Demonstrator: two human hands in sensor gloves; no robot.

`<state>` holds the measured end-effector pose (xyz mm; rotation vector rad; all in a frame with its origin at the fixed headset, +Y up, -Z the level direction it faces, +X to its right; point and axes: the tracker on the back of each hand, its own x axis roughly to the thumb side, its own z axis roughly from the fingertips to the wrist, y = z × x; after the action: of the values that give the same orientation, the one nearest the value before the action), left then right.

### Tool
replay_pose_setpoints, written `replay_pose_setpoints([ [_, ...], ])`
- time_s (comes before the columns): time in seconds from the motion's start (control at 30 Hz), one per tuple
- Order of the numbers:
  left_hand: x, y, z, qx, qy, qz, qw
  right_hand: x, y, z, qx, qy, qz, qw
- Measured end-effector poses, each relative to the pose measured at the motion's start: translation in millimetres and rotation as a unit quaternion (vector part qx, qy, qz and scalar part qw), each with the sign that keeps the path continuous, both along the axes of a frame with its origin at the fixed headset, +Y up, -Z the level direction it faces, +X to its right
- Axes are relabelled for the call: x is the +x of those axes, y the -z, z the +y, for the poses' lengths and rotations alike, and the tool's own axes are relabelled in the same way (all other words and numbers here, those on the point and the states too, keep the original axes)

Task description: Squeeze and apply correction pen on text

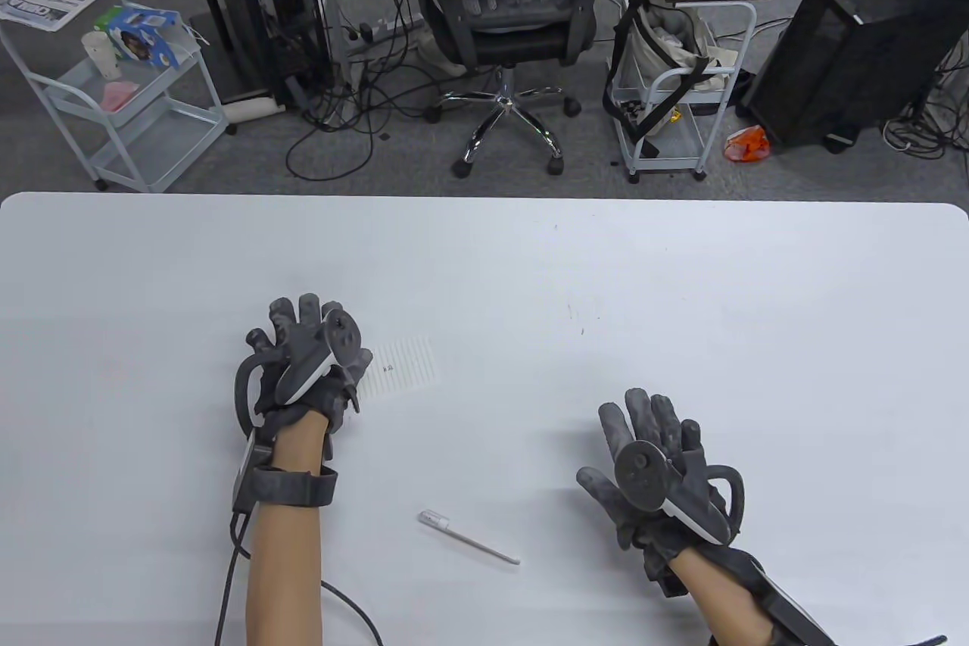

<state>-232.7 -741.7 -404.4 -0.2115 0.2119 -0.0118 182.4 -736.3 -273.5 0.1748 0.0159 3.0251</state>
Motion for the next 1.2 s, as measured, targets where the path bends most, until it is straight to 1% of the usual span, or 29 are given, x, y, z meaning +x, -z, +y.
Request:
replay_pose_setpoints([
  [0.13, -5.4, 3.1, -19.5, -0.023, -0.027, 0.005, 0.999, -0.2, 0.7, -1.5, -0.006, -0.002, 0.0, 1.0],
  [0.3, -9.1, 4.2, -34.4, -0.045, -0.022, 0.011, 0.999, -1.6, 0.4, -1.3, -0.011, -0.003, 0.002, 1.0],
  [0.33, -9.8, 4.8, -36.3, -0.061, -0.03, 0.013, 0.998, -2.0, 0.5, -1.5, -0.013, -0.004, 0.003, 1.0],
  [0.37, -10.5, 4.9, -37.5, -0.065, -0.037, 0.013, 0.997, -2.2, 0.4, -1.7, -0.013, -0.004, 0.003, 1.0],
  [0.6, -13.3, 4.3, -40.5, -0.085, -0.056, 0.012, 0.995, -2.0, 0.1, -1.2, -0.017, -0.005, -0.001, 1.0],
  [0.8, -10.1, 0.2, -35.6, -0.062, -0.056, -0.002, 0.996, -2.1, 0.5, -1.4, -0.021, -0.006, -0.003, 1.0],
  [0.97, -7.6, 1.0, -39.5, -0.094, -0.049, -0.002, 0.994, -2.4, 0.6, -1.5, -0.024, -0.008, -0.003, 1.0],
  [1.1, -7.7, -0.8, -40.3, -0.098, -0.07, 0.001, 0.993, -2.3, 0.9, -1.6, -0.027, -0.01, -0.005, 1.0],
  [1.2, -7.1, -1.5, -39.2, -0.091, -0.079, 0.003, 0.993, -2.5, 0.8, -1.7, -0.029, -0.009, -0.005, 1.0],
])
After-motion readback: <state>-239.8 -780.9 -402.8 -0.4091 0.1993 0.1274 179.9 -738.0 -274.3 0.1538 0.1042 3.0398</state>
